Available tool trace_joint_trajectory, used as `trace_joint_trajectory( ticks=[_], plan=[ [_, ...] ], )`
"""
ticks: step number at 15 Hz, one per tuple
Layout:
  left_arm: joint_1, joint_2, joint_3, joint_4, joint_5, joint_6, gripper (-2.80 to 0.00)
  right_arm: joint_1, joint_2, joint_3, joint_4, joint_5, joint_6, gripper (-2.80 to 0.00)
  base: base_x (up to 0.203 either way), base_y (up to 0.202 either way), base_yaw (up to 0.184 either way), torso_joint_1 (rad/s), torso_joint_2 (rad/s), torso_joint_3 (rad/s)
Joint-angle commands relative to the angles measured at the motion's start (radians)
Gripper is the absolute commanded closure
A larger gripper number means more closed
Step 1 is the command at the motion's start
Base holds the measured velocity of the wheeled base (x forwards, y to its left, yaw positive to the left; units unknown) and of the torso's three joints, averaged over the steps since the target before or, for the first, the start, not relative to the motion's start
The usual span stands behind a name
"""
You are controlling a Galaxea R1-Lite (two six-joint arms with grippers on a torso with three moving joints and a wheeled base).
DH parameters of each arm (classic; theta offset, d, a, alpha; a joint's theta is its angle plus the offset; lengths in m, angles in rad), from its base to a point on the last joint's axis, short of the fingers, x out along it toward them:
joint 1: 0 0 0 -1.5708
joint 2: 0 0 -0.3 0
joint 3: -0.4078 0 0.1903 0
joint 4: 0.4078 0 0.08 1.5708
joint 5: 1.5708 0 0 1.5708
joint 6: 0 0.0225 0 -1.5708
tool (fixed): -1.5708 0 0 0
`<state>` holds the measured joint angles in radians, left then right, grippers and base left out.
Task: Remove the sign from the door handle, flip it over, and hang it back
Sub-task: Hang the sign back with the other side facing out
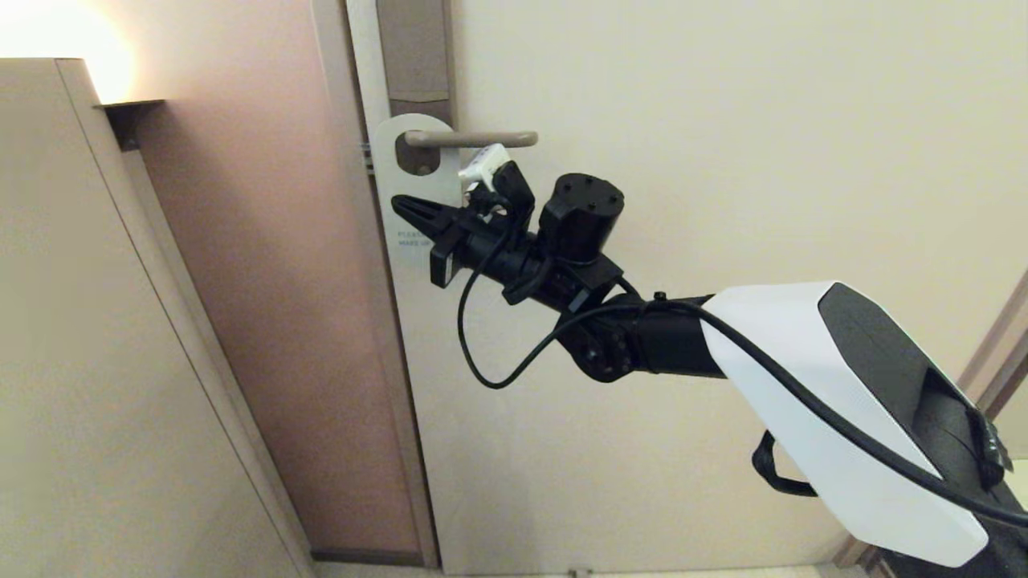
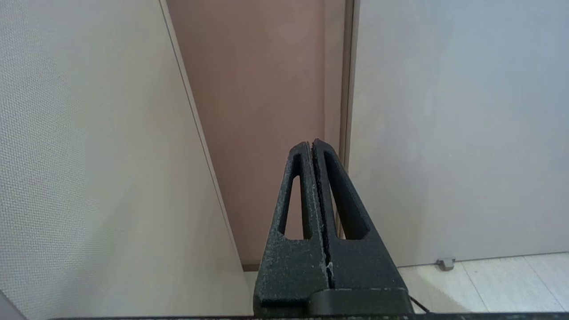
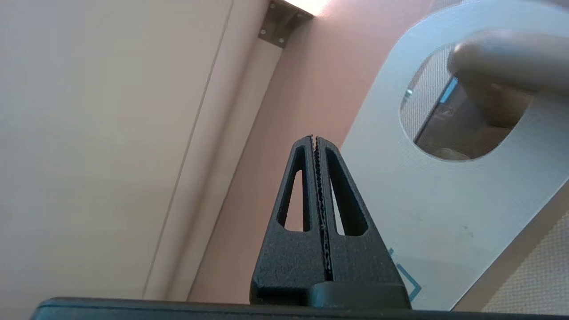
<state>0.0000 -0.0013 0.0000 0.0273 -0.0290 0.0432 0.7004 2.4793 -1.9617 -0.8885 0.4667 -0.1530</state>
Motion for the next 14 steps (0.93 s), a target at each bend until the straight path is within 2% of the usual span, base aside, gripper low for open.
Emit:
trace_joint_trajectory(
  ticks=[1,7,14],
  plan=[
    [0.0,0.001,0.0,0.0,0.0,0.0,0.0,0.004,0.028,-0.007,-0.014,-0.015,-0.002,0.0,0.0,0.0,0.0,0.0,0.0,0.0],
    [0.0,0.001,0.0,0.0,0.0,0.0,0.0,-0.035,0.066,-0.01,-0.018,-0.093,-0.047,0.0,0.0,0.0,0.0,0.0,0.0,0.0],
    [0.0,0.001,0.0,0.0,0.0,0.0,0.0,-0.076,0.029,0.021,-0.015,-0.099,-0.045,0.0,0.0,0.0,0.0,0.0,0.0,0.0]
  ],
)
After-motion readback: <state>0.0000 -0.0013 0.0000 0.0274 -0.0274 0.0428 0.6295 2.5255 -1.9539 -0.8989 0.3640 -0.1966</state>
